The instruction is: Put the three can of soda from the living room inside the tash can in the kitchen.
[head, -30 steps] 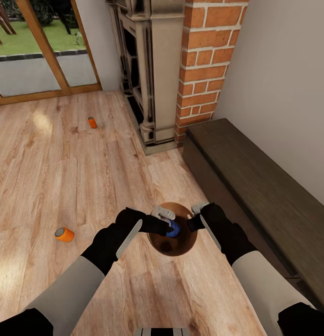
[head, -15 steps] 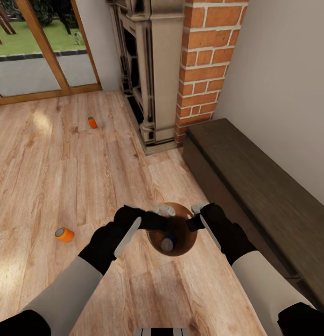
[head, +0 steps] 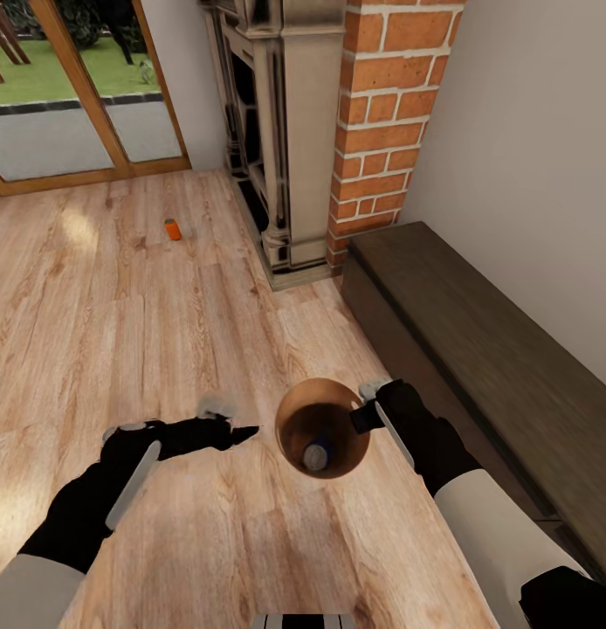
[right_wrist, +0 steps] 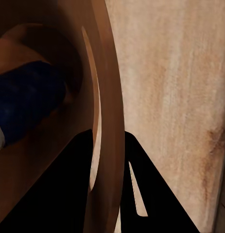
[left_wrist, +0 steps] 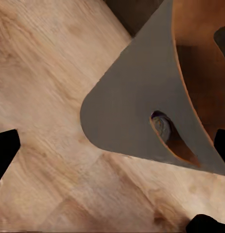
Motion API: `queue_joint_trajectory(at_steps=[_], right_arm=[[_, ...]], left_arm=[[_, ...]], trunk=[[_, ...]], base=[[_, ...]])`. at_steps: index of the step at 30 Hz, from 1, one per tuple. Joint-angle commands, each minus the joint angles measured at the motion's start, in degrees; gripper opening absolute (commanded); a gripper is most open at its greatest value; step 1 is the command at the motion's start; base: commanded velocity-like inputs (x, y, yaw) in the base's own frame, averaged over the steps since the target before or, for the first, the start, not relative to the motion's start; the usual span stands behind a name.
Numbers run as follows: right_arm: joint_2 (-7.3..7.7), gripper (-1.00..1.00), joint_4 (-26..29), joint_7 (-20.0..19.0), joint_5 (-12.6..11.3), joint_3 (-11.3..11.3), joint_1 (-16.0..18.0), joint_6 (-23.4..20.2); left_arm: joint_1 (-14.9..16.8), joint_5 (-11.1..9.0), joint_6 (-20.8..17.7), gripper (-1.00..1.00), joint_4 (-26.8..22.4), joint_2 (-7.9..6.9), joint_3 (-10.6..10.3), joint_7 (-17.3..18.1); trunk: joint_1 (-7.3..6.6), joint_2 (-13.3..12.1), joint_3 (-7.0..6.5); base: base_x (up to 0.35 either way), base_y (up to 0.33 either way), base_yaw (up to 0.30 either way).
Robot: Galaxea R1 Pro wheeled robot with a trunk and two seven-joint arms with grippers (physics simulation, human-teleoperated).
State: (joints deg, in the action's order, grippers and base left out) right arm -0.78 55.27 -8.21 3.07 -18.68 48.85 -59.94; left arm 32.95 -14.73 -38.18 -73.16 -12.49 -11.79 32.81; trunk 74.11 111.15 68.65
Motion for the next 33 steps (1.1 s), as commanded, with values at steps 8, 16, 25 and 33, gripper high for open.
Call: queue_joint_trajectory(at_steps=[8,16,25,33], right_arm=[[0.03,-1.0,0.0,-0.3,-1.6,0.1,0.0,-0.1],[0.25,-1.0,-0.1,-0.3,-1.8,0.4,0.0,-0.1],[0.83,-1.0,0.0,-0.3,-2.1,0.6,-1.7,3.1],[1.24,-1.0,0.6,-0.2,-1.7,0.7,-7.5,13.8]], left_arm=[[-6.8,2.7,11.8,1.0,0.2,-0.87,11.2,-8.6],[-13.0,3.1,25.8,1.0,4.1,-0.47,17.2,-20.3],[-15.1,3.2,36.1,1.0,13.8,-0.42,18.2,-23.0],[-15.3,3.0,36.5,1.0,14.2,-0.42,18.2,-20.1]], trunk=[[0.0,0.0,-0.01],[0.0,0.0,-0.01],[0.0,0.0,-0.01],[0.0,0.0,-0.01]], base=[[0.0,0.0,0.0],[0.0,0.0,0.0],[0.002,0.093,0.0],[0.174,0.227,0.0]])
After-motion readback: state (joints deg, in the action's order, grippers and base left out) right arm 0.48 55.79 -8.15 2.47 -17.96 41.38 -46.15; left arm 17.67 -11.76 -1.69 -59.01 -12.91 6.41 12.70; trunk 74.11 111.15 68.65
